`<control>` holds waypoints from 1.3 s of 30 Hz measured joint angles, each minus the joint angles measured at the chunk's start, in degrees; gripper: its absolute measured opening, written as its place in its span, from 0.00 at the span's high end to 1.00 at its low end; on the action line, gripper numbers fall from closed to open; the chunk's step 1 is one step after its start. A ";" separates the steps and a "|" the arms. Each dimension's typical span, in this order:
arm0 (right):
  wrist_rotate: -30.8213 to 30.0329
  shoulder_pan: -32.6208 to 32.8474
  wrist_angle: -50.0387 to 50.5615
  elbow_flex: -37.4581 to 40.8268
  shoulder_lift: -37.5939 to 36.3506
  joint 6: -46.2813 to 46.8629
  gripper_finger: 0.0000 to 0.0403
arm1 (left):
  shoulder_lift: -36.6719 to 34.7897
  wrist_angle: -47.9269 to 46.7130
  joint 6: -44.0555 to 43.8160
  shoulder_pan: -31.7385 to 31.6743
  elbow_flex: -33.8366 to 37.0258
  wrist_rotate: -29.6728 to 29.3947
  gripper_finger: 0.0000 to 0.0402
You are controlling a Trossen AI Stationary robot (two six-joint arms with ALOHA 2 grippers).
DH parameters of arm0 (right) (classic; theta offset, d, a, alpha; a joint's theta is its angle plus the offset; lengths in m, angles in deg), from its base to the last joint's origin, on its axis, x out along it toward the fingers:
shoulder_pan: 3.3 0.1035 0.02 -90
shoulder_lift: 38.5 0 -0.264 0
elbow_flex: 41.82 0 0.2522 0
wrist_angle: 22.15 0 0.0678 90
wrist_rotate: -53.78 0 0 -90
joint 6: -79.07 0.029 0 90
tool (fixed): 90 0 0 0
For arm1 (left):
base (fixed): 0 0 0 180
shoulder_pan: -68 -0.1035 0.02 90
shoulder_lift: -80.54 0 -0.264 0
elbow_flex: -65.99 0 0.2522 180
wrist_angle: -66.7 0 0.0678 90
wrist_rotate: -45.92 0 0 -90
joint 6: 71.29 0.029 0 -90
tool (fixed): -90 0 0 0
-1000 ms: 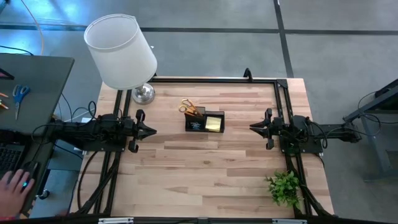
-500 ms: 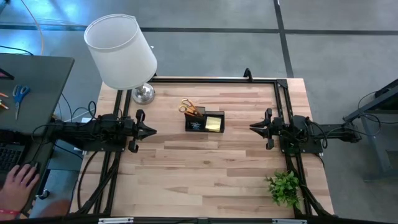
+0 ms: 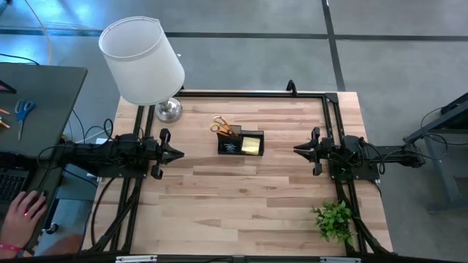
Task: Pick and place office supplies into organizer
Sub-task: Return to Home Position
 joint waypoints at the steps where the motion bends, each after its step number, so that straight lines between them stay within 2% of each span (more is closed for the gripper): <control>1: 0.02 0.02 0.02 0.00 0.00 0.02 0.88 | 0.00 0.00 0.00 0.01 0.00 0.01 0.95; 39: 0.02 0.00 0.02 0.00 0.00 0.00 0.88 | 0.00 0.00 0.00 0.01 0.00 0.01 0.96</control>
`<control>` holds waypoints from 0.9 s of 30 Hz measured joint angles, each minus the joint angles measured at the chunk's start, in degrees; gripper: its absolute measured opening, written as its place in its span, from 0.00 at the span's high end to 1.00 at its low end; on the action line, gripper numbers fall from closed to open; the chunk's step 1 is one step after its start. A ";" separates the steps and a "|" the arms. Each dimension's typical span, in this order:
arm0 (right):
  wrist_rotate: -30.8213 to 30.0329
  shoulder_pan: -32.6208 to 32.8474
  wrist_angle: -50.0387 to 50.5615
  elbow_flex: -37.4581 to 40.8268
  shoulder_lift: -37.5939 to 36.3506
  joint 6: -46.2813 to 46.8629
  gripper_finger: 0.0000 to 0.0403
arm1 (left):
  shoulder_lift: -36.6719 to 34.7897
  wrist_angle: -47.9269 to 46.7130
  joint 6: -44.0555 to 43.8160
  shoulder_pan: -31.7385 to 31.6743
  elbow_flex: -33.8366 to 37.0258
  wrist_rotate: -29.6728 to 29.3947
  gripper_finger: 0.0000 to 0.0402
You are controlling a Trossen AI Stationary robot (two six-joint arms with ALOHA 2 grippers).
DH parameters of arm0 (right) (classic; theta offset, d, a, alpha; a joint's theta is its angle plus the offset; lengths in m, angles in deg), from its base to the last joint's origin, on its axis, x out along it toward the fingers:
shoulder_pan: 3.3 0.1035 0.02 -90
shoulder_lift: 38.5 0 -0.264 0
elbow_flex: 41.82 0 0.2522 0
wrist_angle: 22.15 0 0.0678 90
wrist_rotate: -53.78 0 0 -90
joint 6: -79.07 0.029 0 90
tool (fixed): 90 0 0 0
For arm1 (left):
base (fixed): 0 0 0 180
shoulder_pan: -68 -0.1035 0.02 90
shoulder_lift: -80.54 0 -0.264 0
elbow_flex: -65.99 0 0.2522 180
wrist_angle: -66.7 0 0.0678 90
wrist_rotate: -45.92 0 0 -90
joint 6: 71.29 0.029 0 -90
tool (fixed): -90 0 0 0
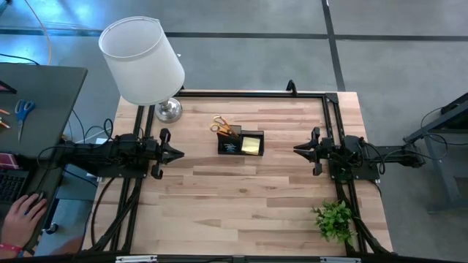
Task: Pick and place office supplies into organizer
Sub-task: Return to Home Position
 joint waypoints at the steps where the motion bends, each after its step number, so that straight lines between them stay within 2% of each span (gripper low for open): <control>1: -0.01 0.01 0.00 0.00 0.02 0.01 0.89 | 0.00 0.00 0.01 0.01 0.00 0.00 0.95; 27: -0.02 0.00 -0.02 0.00 0.02 0.00 0.87 | 0.00 0.00 -0.01 0.01 -0.02 0.00 0.96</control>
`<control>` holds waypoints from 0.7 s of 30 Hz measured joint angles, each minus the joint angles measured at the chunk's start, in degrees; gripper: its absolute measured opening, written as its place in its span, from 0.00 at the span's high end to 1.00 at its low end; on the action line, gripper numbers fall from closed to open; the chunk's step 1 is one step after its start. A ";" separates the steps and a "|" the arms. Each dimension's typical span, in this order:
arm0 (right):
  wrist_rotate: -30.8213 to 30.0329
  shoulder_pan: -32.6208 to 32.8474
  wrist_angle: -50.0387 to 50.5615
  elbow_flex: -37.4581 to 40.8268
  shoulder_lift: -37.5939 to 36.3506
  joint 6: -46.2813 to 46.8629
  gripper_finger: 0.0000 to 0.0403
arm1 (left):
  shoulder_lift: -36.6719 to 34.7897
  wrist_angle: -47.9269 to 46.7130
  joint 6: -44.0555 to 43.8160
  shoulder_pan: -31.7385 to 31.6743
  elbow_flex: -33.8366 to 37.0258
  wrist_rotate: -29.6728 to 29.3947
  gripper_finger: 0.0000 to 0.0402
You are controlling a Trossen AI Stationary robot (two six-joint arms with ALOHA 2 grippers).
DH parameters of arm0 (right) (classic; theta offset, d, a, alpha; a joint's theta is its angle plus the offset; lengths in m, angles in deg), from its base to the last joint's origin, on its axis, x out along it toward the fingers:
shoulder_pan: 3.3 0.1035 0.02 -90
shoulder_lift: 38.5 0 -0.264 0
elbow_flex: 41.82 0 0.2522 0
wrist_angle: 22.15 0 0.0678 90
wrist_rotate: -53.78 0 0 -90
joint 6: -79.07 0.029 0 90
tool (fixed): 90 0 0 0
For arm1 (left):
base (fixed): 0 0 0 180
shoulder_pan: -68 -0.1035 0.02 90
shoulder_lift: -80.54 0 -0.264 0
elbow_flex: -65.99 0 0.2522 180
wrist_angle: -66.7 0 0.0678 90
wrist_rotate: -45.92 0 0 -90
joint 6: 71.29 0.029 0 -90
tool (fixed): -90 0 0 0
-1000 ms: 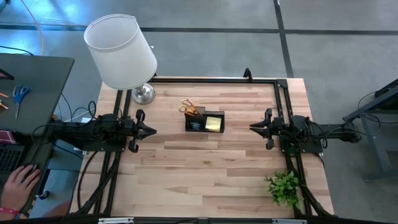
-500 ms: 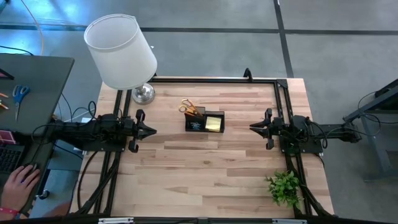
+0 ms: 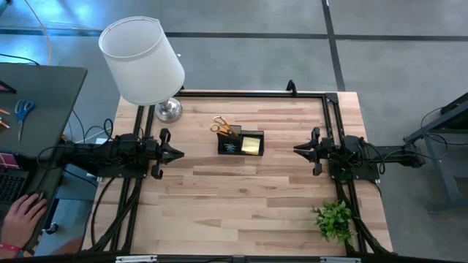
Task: Pick and place office supplies into organizer
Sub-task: Return to Home Position
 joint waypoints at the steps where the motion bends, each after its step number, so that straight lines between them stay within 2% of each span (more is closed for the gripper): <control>1: 0.02 0.00 0.00 0.00 -0.02 0.00 0.87 | 0.00 0.00 0.00 -0.02 0.01 0.00 0.96; 21: 0.02 0.00 0.02 0.00 -0.01 0.01 0.87 | 0.00 0.00 0.01 -0.01 0.00 0.00 0.96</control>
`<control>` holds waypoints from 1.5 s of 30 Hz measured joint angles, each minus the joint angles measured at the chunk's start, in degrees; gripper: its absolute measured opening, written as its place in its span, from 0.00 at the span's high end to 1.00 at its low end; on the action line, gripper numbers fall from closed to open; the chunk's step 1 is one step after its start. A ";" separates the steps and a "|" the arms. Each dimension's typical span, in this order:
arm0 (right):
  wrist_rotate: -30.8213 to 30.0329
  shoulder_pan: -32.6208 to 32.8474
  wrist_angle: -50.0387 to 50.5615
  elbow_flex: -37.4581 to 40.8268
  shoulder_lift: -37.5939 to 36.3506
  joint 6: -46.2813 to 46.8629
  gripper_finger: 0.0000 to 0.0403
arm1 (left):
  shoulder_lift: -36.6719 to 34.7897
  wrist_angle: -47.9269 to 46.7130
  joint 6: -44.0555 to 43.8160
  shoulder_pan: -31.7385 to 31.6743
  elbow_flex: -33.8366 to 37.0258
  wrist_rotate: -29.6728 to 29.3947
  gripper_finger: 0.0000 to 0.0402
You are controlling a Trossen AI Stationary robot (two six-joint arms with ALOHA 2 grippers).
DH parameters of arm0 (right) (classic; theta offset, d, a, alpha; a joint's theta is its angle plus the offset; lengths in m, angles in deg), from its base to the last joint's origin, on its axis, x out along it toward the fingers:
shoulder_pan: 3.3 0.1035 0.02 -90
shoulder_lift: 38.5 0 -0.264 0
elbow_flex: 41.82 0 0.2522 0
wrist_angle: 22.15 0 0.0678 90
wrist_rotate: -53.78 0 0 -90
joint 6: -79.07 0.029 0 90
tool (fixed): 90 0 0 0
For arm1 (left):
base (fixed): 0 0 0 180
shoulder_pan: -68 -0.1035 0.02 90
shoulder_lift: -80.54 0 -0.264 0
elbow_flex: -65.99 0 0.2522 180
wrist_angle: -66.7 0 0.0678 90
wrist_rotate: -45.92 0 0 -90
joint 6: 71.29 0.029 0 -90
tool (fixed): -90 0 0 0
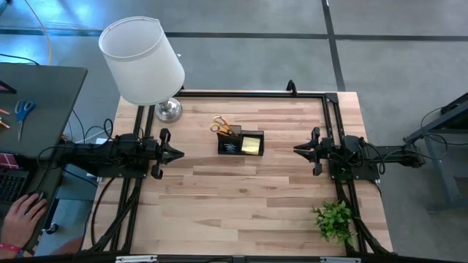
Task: Pick and place office supplies into organizer
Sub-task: Return to Home Position
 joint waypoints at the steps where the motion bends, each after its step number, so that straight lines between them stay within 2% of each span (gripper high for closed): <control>1: -0.01 0.00 -0.01 0.00 0.00 0.00 0.87 | 0.00 0.00 -0.01 -0.01 0.00 0.00 0.96; 45: -0.01 0.01 0.00 0.00 0.00 0.00 0.87 | 0.00 0.00 0.01 -0.01 0.00 0.00 0.95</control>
